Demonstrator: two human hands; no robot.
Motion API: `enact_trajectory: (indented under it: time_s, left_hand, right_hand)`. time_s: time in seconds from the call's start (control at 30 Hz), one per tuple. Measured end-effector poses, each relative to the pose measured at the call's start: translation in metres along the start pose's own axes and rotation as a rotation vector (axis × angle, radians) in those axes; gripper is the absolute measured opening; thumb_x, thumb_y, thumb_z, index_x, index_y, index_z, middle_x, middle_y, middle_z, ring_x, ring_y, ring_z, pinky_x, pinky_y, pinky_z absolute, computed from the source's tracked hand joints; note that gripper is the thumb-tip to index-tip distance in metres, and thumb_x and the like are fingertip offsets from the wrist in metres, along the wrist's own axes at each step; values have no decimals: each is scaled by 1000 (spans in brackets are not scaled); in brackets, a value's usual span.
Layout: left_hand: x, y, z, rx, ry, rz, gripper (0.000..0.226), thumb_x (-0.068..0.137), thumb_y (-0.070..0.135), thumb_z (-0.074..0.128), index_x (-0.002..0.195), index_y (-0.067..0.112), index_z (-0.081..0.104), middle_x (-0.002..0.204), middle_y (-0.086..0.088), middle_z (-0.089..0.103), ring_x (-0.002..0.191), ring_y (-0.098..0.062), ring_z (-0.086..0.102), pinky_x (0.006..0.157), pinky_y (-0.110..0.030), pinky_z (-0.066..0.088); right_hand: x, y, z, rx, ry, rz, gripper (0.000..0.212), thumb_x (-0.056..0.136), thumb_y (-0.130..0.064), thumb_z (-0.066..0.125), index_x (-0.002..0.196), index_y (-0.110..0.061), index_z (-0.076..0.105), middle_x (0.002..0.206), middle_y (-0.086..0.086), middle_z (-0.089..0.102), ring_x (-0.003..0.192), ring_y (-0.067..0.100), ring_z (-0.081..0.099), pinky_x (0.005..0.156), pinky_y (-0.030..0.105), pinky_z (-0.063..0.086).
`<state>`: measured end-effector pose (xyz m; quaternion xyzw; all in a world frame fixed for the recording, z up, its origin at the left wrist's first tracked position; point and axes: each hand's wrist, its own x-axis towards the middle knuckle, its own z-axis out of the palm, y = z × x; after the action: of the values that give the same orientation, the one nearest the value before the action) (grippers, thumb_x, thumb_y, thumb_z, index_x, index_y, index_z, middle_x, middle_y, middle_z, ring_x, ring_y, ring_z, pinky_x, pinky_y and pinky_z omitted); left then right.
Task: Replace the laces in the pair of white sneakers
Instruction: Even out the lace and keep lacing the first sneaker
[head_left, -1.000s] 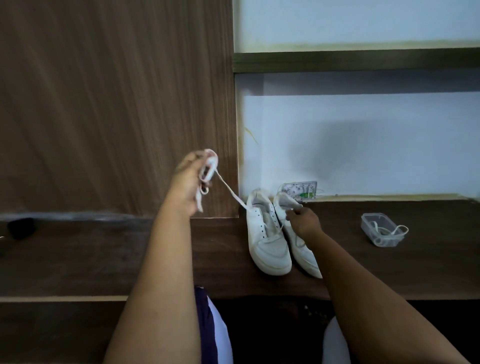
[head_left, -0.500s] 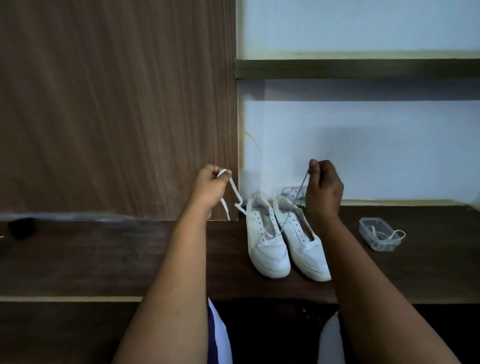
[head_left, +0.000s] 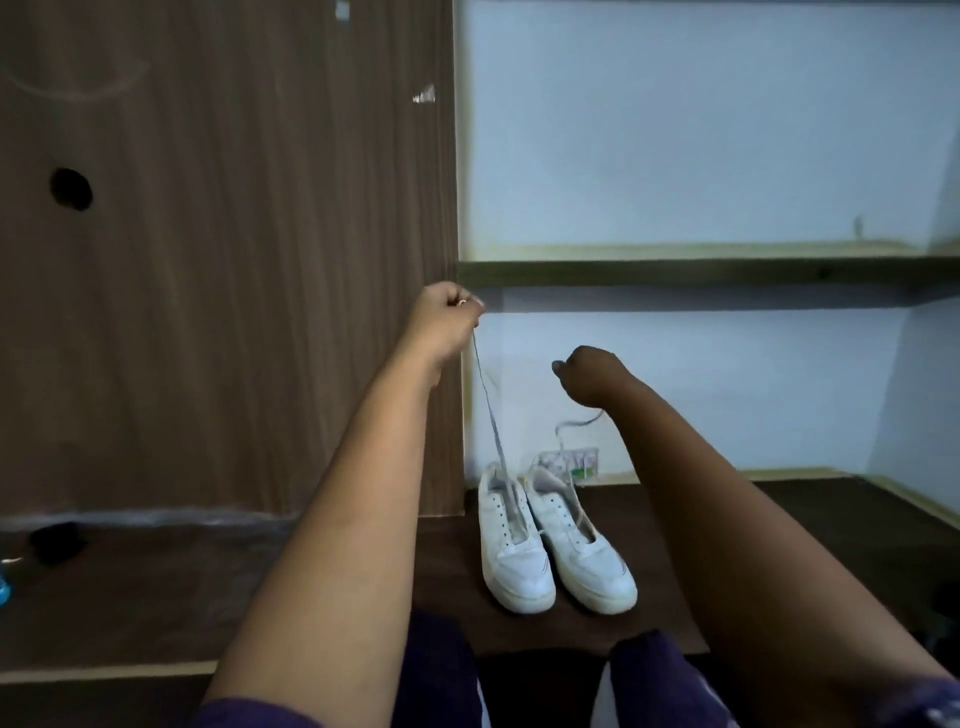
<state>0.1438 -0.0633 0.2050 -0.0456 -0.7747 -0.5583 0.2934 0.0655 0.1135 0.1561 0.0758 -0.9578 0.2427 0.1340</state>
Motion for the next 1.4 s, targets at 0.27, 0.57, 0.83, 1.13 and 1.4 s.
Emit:
enact_trajectory:
  time_s: [0.27, 0.57, 0.83, 1.13, 1.4]
  left_hand:
    - [-3, 65, -7, 565, 153, 289, 11, 90, 11, 52, 90, 9, 63, 103, -13, 67, 97, -30, 62, 75, -28, 44]
    - [-15, 31, 14, 602, -173, 30, 10, 85, 11, 63, 83, 8, 71, 99, -13, 72, 93, -29, 68, 77, -29, 53]
    - [-94, -123, 88, 946, -797, -421, 28, 95, 16, 53, 115, -1, 63, 130, -16, 61, 106, -27, 64, 92, -32, 49]
    - [-172, -227, 152, 629, -587, -795, 78, 89, 56, 57, 143, 2, 41, 141, -15, 50, 126, -29, 53, 106, -35, 43]
    - [-152, -209, 159, 313, -615, -919, 38, 102, 14, 38, 135, -3, 47, 138, -18, 50, 117, -30, 55, 104, -38, 43]
  right_hand:
    - [-14, -32, -79, 824, 141, -23, 37, 99, -5, 31, 83, -14, 63, 68, 0, 42, 57, 14, 33, 61, 25, 32]
    - [-40, -26, -99, 612, 45, -53, 22, 96, -10, 41, 97, -18, 61, 93, 1, 53, 76, 13, 48, 62, 25, 37]
    - [-62, -9, -65, 558, 71, -19, 36, 98, -4, 32, 108, -8, 65, 86, -2, 53, 71, 14, 44, 59, 22, 32]
    - [-53, 22, -18, 767, 16, 64, 31, 99, -11, 38, 103, -11, 69, 84, 0, 52, 70, 11, 49, 65, 21, 45]
    - [-41, 46, 10, 863, -18, 129, 30, 100, -13, 39, 93, -11, 68, 87, 4, 50, 72, 15, 48, 70, 23, 50]
